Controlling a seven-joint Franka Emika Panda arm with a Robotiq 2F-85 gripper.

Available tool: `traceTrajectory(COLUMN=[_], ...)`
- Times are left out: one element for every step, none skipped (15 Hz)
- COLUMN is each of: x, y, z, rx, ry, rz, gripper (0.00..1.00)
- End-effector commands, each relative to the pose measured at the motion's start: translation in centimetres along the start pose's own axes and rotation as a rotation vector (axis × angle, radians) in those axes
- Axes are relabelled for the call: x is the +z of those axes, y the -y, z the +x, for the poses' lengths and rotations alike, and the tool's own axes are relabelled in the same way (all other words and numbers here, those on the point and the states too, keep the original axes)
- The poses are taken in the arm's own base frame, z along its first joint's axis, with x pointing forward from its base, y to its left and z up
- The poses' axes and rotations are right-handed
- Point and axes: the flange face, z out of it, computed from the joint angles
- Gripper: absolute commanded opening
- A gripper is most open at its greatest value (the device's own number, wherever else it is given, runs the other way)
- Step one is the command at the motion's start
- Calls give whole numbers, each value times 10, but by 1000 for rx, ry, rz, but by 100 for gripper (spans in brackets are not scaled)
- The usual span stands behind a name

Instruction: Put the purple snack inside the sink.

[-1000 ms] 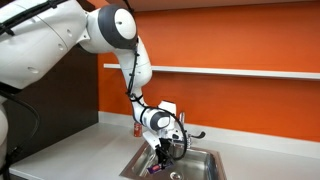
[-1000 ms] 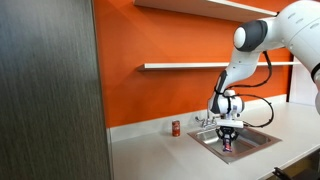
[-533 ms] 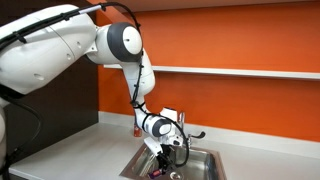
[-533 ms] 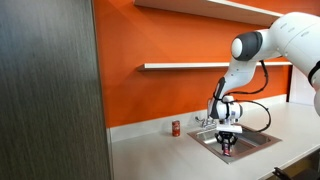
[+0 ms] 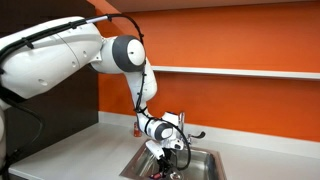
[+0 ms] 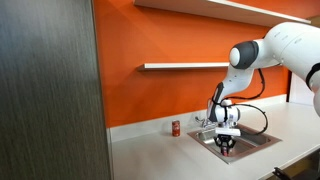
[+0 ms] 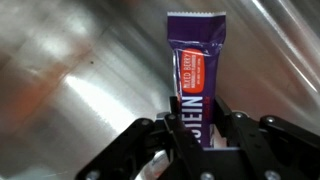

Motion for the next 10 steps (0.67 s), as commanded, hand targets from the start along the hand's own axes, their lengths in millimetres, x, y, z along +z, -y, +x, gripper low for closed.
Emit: traceTrajectory(x=[4,6,8,9,11,12,13,14,15,13], y=[1,2,2,3,3,3,3,3,3,3], z=[13,13,14,15,16,16,17,17,17,17], rx=[-19,-21,-21,-20,-21,-22,-21,-23,-21,-20], ry=[32,37,40,44,49,51,54,57,55,52], rz=[16,16,15,14,9,9,9,10,5,6], gripper=[12,12,12,12,12,12,12,62,65,70])
